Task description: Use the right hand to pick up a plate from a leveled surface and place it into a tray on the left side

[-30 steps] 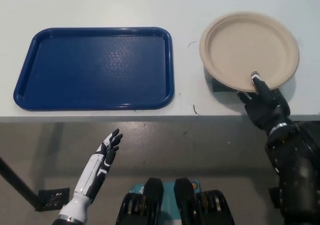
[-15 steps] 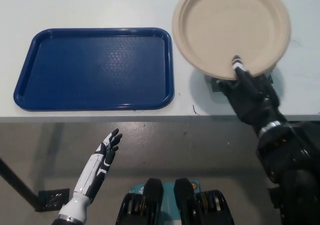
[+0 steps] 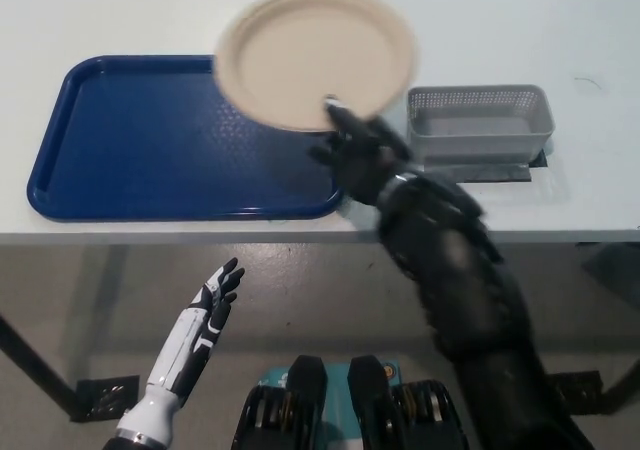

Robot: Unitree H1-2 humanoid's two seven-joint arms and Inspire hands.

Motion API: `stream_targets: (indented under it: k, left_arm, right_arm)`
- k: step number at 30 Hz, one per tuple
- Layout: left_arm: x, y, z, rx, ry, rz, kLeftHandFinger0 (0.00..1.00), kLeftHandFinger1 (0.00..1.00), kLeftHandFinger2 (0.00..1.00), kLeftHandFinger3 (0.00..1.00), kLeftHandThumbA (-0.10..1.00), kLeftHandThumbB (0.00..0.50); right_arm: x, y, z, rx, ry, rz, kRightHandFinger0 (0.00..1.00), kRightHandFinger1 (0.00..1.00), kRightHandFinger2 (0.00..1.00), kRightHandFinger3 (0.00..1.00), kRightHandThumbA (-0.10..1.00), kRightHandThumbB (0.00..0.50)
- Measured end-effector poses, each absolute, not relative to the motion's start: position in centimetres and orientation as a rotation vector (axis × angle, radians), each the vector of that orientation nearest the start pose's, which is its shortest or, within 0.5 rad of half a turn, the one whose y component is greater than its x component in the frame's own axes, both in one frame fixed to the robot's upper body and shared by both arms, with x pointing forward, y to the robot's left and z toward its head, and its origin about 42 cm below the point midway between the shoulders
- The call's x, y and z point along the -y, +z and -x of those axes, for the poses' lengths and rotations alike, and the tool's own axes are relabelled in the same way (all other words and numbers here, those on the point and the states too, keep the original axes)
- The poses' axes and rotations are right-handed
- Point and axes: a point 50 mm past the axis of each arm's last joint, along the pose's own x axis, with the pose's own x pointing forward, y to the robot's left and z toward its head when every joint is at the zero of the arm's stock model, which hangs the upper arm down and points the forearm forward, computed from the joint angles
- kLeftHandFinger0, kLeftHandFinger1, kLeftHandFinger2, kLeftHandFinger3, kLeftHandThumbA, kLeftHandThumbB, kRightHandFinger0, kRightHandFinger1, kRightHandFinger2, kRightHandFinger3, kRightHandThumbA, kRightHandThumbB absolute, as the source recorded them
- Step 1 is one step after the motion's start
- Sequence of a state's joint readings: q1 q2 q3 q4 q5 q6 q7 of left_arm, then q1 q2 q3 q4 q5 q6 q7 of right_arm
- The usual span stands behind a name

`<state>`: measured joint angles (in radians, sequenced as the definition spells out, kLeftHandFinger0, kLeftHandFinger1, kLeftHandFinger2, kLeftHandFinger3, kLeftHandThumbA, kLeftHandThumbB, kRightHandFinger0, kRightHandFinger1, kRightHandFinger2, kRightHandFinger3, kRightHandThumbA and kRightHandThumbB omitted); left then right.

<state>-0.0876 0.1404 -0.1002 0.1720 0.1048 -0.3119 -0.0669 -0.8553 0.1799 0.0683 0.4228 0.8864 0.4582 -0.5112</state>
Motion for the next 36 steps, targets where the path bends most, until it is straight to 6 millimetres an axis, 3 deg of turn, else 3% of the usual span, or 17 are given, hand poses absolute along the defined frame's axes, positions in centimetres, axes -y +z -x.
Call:
stream_targets:
  k: [2, 5, 6, 8, 11, 13, 14, 15, 16, 17, 18, 19, 20, 22, 23, 30, 36]
  left_arm:
    - [-22.1, 9.3, -30.7, 0.215, -0.217, -0.247, 1.00, 1.00, 1.00, 1.00, 1.00, 0.164]
    - [-22.1, 9.3, -30.7, 0.214, -0.221, -0.246, 1.00, 1.00, 1.00, 1.00, 1.00, 0.164]
    - [-22.1, 9.4, -30.7, 0.214, -0.223, -0.246, 1.00, 1.00, 1.00, 1.00, 1.00, 0.161]
    - [-22.1, 9.3, -30.7, 0.212, -0.225, -0.247, 1.00, 1.00, 1.00, 1.00, 1.00, 0.163]
    - [-22.1, 9.3, -30.7, 0.210, -0.229, -0.249, 1.00, 1.00, 1.00, 1.00, 1.00, 0.162]
    - [-22.1, 9.3, -30.7, 0.210, -0.231, -0.249, 1.00, 1.00, 1.00, 1.00, 1.00, 0.159]
    - [-22.0, 9.3, -30.7, 0.209, -0.232, -0.249, 1.00, 1.00, 1.00, 1.00, 1.00, 0.165]
    - [-22.0, 9.3, -30.7, 0.209, -0.232, -0.249, 1.00, 1.00, 1.00, 1.00, 1.00, 0.164]
    - [-22.0, 9.3, -30.7, 0.208, -0.233, -0.250, 1.00, 1.00, 1.00, 1.00, 1.00, 0.164]
    - [-22.0, 9.3, -30.7, 0.208, -0.233, -0.250, 1.00, 1.00, 1.00, 1.00, 1.00, 0.166]
    - [-22.0, 9.3, -30.7, 0.208, -0.234, -0.250, 1.00, 1.00, 1.00, 1.00, 1.00, 0.170]
    - [-22.0, 9.3, -30.7, 0.206, -0.235, -0.251, 1.00, 1.00, 1.00, 1.00, 1.00, 0.172]
    - [-22.0, 9.3, -30.7, 0.206, -0.235, -0.251, 1.00, 1.00, 1.00, 1.00, 1.00, 0.177]
    - [-22.0, 9.3, -30.7, 0.205, -0.236, -0.251, 1.00, 1.00, 1.00, 1.00, 1.00, 0.175]
    - [-22.0, 9.3, -30.7, 0.204, -0.236, -0.252, 1.00, 1.00, 1.00, 1.00, 1.00, 0.168]
    - [-22.0, 9.3, -30.7, 0.203, -0.245, -0.256, 1.00, 1.00, 1.00, 1.00, 1.00, 0.154]
    - [-22.1, 9.3, -30.7, 0.202, -0.251, -0.259, 1.00, 1.00, 1.00, 1.00, 1.00, 0.160]
  right_arm:
    - [0.1, 27.5, -47.9, -0.420, 0.249, -0.665, 0.00, 0.30, 0.80, 1.00, -0.10, 0.059]
    - [-2.1, 27.9, -48.5, -0.440, 0.271, -0.632, 0.00, 0.31, 0.82, 0.78, -0.10, 0.070]
    - [-2.9, 28.0, -48.6, -0.444, 0.279, -0.620, 0.00, 0.35, 0.83, 0.77, -0.10, 0.063]
    - [-4.1, 27.7, -49.0, -0.460, 0.282, -0.591, 0.00, 0.36, 0.84, 1.00, -0.10, 0.076]
    - [-5.4, 27.2, -49.4, -0.482, 0.276, -0.551, 0.00, 0.33, 0.86, 1.00, -0.10, 0.076]
    - [-6.1, 26.7, -49.7, -0.500, 0.264, -0.518, 0.00, 0.29, 0.85, 0.87, -0.10, 0.077]
    - [-6.5, 26.6, -49.7, -0.506, 0.263, -0.508, 0.00, 0.27, 0.82, 1.00, -0.10, 0.112]
    - [-6.7, 26.4, -49.7, -0.513, 0.258, -0.494, 0.00, 0.27, 0.79, 0.86, -0.10, 0.151]
    - [-7.1, 26.2, -49.8, -0.523, 0.249, -0.475, 0.00, 0.32, 0.81, 0.74, 0.01, 0.194]
    - [-7.3, 26.1, -49.8, -0.529, 0.244, -0.464, 0.22, 0.63, 1.00, 0.85, 0.18, 0.237]
    - [-7.4, 26.2, -49.8, -0.531, 0.242, -0.460, 0.66, 1.00, 1.00, 1.00, 0.49, 0.328]
    - [-7.6, 26.4, -50.0, -0.534, 0.248, -0.456, 0.85, 1.00, 1.00, 1.00, 0.55, 0.346]
    - [-7.6, 26.6, -50.0, -0.528, 0.264, -0.455, 1.00, 1.00, 1.00, 1.00, 0.69, 0.405]
    - [-7.7, 26.7, -50.1, -0.518, 0.290, -0.456, 1.00, 1.00, 1.00, 1.00, 0.85, 0.420]
    - [-7.6, 26.6, -50.1, -0.512, 0.309, -0.456, 1.00, 1.00, 1.00, 1.00, 1.00, 0.416]
    - [-6.0, 26.9, -50.8, -0.427, 0.399, -0.415, 1.00, 1.00, 1.00, 1.00, 0.96, 0.497]
    - [-3.2, 29.9, -51.4, -0.294, 0.452, -0.479, 1.00, 1.00, 1.00, 1.00, 0.95, 0.500]
